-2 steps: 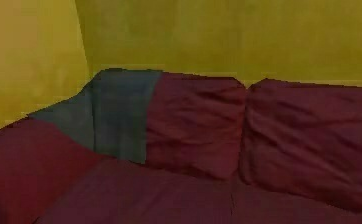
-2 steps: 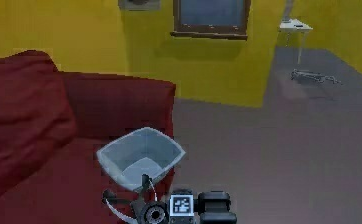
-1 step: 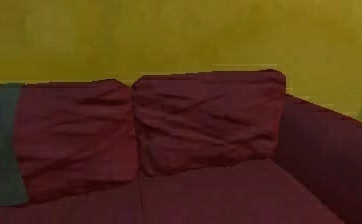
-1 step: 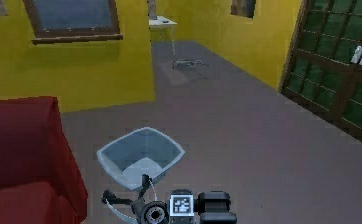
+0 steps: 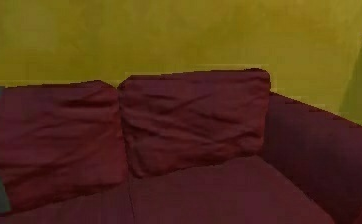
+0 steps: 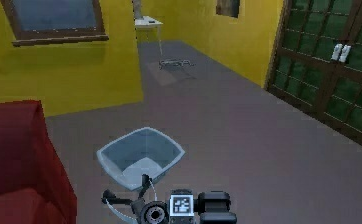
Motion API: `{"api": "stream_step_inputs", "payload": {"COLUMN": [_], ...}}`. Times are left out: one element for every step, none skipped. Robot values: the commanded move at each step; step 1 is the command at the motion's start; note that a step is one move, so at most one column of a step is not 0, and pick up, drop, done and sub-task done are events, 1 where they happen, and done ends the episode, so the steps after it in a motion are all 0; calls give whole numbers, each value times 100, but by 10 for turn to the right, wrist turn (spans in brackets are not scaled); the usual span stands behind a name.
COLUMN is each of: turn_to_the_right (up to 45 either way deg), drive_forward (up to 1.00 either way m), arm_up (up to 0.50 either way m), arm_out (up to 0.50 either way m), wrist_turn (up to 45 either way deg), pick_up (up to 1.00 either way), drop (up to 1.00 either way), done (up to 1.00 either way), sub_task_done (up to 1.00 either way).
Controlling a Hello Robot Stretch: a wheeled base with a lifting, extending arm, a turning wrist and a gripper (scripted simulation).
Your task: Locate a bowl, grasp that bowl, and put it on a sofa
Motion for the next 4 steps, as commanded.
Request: {"api": "stream_step_inputs", "payload": {"turn_to_the_right": [-330,420,-270,-30], "drive_forward": [0,0,0,0], "arm_up": [0,0,0,0], "arm_out": [0,0,0,0], "wrist_turn": [0,0,0,0], "pick_up": [0,0,0,0], "drop": [0,0,0,0], "done": [0,0,0,0], "sub_task_done": [0,0,0,0]}}
